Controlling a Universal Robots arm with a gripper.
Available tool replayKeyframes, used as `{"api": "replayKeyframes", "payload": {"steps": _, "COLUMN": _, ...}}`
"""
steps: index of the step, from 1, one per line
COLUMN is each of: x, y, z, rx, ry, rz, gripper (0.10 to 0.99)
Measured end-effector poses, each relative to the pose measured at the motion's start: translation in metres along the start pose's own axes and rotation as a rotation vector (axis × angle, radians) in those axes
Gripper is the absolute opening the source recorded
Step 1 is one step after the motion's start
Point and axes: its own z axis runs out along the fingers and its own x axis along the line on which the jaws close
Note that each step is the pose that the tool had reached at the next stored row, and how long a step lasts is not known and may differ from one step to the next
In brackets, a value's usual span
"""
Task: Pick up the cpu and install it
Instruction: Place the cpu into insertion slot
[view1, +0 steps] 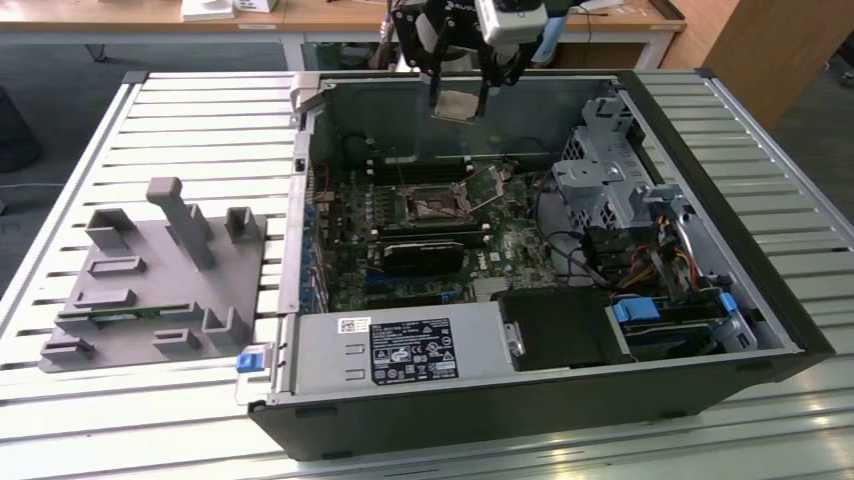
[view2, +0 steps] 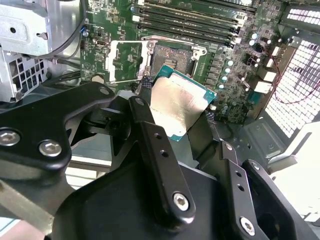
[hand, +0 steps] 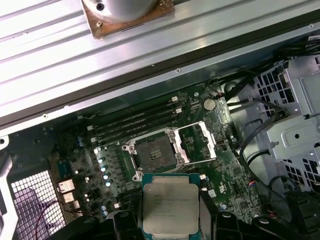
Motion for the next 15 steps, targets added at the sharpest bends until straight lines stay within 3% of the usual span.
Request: {"api": "replayKeyframes", "payload": {"steps": 15, "x": 0.0, "y": 0.0, "z": 0.0004, "rx": 0.0, "ry": -0.0018, "rz": 0.041, "gripper": 0.541}}
